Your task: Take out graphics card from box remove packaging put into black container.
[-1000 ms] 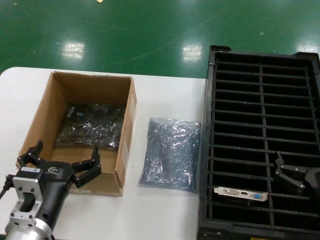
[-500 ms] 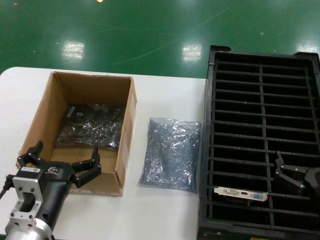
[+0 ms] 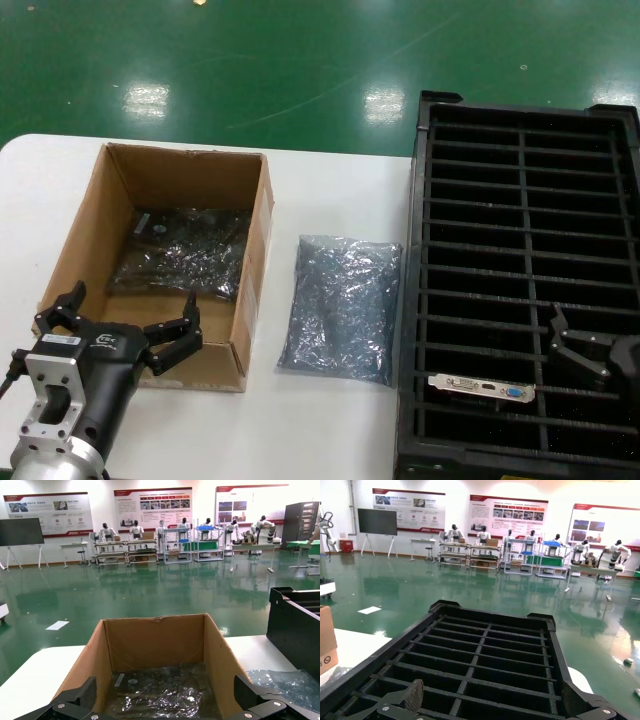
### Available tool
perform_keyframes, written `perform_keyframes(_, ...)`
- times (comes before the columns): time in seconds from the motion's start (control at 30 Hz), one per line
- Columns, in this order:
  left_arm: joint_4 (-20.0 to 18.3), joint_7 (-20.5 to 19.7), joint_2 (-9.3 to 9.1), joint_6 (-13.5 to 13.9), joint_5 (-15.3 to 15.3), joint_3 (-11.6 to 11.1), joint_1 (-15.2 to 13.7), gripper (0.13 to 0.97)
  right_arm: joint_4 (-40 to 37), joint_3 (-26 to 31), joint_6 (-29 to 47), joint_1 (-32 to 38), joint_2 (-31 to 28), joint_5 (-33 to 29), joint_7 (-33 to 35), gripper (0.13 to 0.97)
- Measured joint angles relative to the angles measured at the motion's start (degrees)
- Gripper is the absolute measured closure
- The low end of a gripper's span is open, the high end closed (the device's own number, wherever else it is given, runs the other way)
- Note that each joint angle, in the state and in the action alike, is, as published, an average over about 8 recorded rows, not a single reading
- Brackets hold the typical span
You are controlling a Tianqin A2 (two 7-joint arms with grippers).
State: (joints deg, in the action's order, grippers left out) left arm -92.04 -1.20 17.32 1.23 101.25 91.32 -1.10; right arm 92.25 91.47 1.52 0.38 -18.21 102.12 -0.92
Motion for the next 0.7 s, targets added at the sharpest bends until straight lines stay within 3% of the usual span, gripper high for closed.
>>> perform_keyframes(0.7, 0.0, 0.0, 0.0, 0.0, 0.0, 0.0, 0.0, 0.132, 0.0, 0.0, 0.0, 0.0, 0.0, 0.0, 0.0, 0.129)
